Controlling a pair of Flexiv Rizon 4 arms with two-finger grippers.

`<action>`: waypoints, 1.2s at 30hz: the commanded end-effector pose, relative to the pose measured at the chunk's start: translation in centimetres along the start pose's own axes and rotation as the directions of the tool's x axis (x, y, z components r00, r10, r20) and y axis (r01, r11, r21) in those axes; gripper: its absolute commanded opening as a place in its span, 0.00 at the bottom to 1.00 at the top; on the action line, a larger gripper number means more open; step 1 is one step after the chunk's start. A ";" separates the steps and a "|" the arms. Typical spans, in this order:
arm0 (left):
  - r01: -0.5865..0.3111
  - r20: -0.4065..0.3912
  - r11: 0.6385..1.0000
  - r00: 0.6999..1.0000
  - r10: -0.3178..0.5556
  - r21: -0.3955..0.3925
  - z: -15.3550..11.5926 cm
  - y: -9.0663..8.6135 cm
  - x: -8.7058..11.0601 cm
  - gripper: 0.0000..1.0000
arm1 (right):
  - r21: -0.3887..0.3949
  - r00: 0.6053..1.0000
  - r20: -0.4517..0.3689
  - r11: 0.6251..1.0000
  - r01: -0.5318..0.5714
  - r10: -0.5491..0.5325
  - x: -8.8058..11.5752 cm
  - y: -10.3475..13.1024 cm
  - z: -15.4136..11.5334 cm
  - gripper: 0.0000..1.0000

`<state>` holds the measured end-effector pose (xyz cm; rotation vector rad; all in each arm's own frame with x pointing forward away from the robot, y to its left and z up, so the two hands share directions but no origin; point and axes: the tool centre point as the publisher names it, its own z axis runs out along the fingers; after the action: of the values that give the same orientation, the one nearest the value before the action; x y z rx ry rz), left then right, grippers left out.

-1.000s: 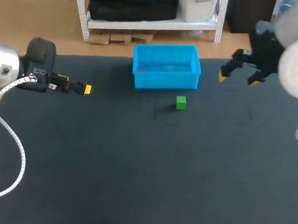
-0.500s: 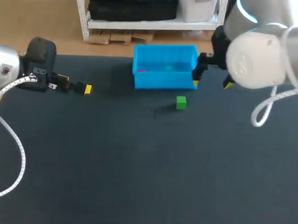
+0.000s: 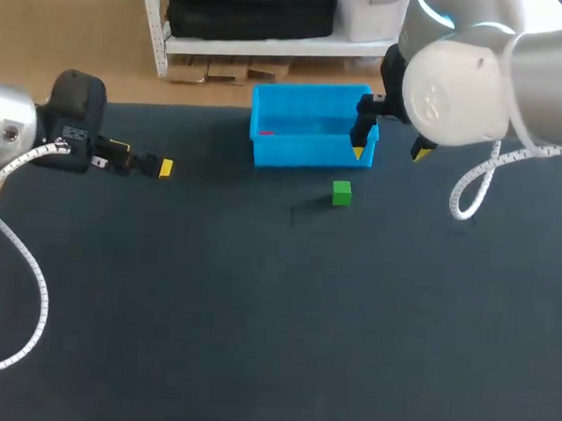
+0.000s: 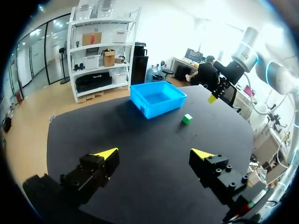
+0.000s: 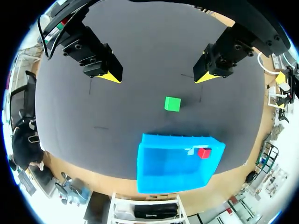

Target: Use the left arm to pick the red cube and place it into the blue plastic box first, then use the right arm to grasp the green cube and put it into the same blue plastic box after the first action is fully finished.

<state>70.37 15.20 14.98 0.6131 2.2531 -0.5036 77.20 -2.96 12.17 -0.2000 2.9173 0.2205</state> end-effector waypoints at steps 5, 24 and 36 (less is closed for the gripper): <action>-0.002 0.009 1.000 1.000 0.002 0.006 0.0 0.1 0.2 1.00 | 0.068 0.996 -0.086 0.997 -0.026 0.032 -1.3 1.5 1.0 1.00; -0.002 0.009 1.000 1.000 0.002 0.006 0.0 0.1 0.2 1.00 | 0.079 0.990 -0.114 0.994 -0.072 0.081 -1.9 3.3 5.6 1.00; -0.002 0.009 1.000 1.000 0.002 0.006 0.0 0.1 0.2 1.00 | 0.074 0.994 -0.087 0.996 -0.053 0.060 -2.0 3.2 8.8 1.00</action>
<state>70.36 15.20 14.98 0.6127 2.2532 -0.5037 80.58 1.88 5.38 -0.1237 3.0291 0.1158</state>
